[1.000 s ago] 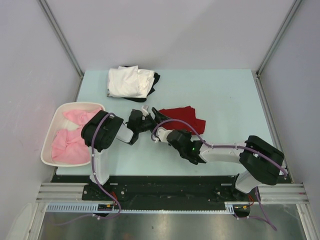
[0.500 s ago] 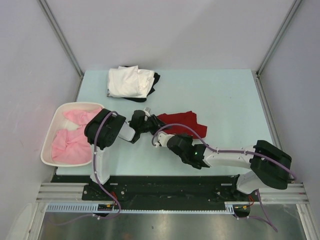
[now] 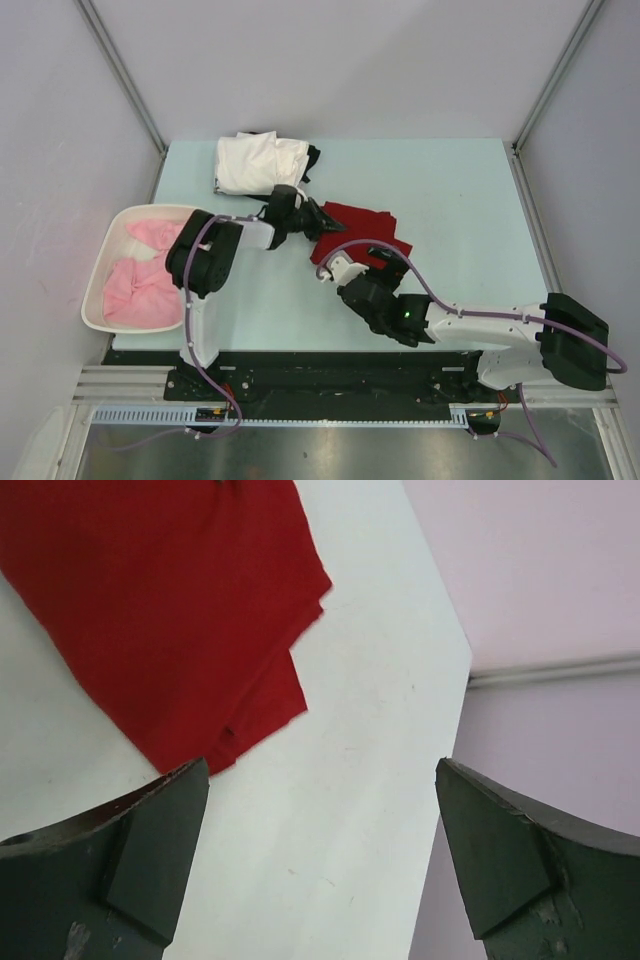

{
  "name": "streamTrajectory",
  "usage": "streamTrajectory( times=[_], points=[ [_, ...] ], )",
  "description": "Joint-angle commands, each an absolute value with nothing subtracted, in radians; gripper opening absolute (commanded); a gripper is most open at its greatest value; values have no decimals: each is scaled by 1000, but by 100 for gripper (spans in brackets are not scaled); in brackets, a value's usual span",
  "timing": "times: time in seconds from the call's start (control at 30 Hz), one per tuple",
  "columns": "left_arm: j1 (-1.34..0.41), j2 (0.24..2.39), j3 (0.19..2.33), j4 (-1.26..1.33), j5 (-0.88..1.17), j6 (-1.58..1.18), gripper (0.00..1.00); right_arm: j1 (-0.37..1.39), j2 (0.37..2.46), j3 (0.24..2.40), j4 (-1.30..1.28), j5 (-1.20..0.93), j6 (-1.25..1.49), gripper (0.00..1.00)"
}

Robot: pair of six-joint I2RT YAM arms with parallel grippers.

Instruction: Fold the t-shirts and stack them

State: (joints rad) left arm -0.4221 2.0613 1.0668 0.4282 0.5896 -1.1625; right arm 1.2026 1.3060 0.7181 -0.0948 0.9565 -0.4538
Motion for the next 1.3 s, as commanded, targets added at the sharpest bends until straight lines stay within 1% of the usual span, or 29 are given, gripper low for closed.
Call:
streamTrajectory(
  times=[0.0, 0.07, 0.13, 0.17, 0.2, 0.23, 0.27, 0.3, 0.37, 0.4, 0.43, 0.5, 0.57, 0.9, 1.17, 1.27],
  points=[
    [-367, 2011, 1305, 247, 639, -979, 0, 1190, 1264, 729, -18, 1118, -318, 100],
    [-351, 2040, 1386, 195, 698, -927, 0, 1175, 1267, 729, -28, 1103, -273, 100],
    [-328, 2092, 1530, 131, 730, -847, 0, 1164, 1279, 727, -34, 1092, -217, 100],
    [-319, 2130, 1593, 4, 726, -809, 0, 1146, 1287, 727, -38, 1086, -203, 100],
    [-305, 2149, 1705, -68, 727, -775, 0, 1137, 1293, 727, -32, 1088, -186, 100],
    [-295, 2169, 1762, -166, 729, -722, 0, 1128, 1301, 729, -28, 1095, -160, 100],
    [-285, 2218, 1823, -216, 736, -703, 0, 1118, 1313, 729, -26, 1085, -150, 100],
    [-267, 2245, 1948, -262, 753, -687, 0, 1105, 1316, 729, -22, 1075, -135, 100],
    [-252, 2328, 2082, -407, 765, -635, 0, 1098, 1324, 729, -23, 1043, -92, 100],
    [-239, 2353, 2214, -457, 761, -617, 0, 1092, 1328, 729, -18, 1025, -81, 100],
    [-230, 2380, 2274, -527, 768, -589, 0, 1091, 1333, 730, -14, 1017, -69, 100],
    [-203, 2442, 2395, -577, 782, -584, 0, 1085, 1350, 729, -11, 991, -61, 100],
    [-180, 2457, 2399, -555, 808, -609, 0, 1083, 1364, 729, 27, 988, -64, 100],
    [-65, 2424, 2390, -548, 893, -594, 0, 1086, 1440, 729, 46, 925, -32, 100],
    [-15, 2359, 2378, -519, 936, -597, 0, 1118, 1474, 732, 72, 917, -26, 100],
    [-5, 2338, 2362, -464, 963, -639, 0, 1132, 1489, 738, 66, 933, -28, 100]
  ],
)
